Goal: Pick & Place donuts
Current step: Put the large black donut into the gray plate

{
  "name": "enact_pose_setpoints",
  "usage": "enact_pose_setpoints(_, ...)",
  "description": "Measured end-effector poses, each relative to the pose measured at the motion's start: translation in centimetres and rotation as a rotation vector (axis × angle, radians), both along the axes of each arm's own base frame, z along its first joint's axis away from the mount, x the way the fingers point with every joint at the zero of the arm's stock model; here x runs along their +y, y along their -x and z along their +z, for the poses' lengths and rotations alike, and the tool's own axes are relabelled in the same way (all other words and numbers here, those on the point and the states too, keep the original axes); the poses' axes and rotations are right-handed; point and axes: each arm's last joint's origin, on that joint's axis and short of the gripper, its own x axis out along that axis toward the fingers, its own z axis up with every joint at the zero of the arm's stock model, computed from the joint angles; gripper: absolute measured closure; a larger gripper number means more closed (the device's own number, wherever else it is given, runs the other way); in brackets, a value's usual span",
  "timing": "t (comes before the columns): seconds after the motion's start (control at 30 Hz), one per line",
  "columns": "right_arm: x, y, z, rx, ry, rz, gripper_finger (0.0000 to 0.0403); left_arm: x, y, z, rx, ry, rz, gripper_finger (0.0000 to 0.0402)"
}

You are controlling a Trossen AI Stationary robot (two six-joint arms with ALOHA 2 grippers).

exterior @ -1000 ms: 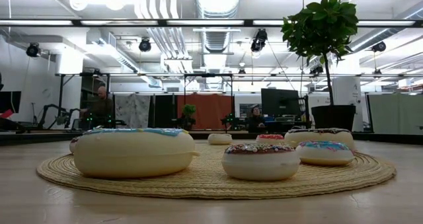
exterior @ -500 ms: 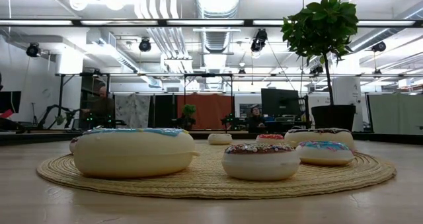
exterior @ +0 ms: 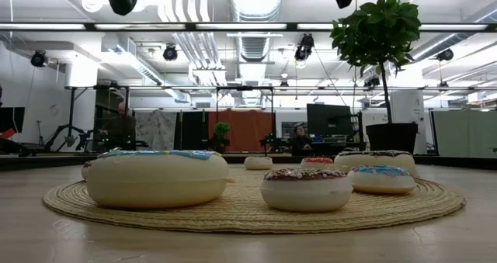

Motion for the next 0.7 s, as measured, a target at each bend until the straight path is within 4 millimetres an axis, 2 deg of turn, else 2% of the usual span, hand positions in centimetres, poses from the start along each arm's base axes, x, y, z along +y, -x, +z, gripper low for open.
enact_pose_setpoints(0.33, 0.0, -1.0, -0.8, 0.021, -0.066, -0.02, 0.0394, 0.0, -0.1, -0.3, 0.031, -0.04, -0.003, 0.0402)
enact_pose_setpoints(0.7, 0.0, -1.1, -0.9, 0.024, -0.068, -0.021, 0.0394, 0.0, -0.2, -0.8, 0.055, -0.046, -0.004, 0.0402)
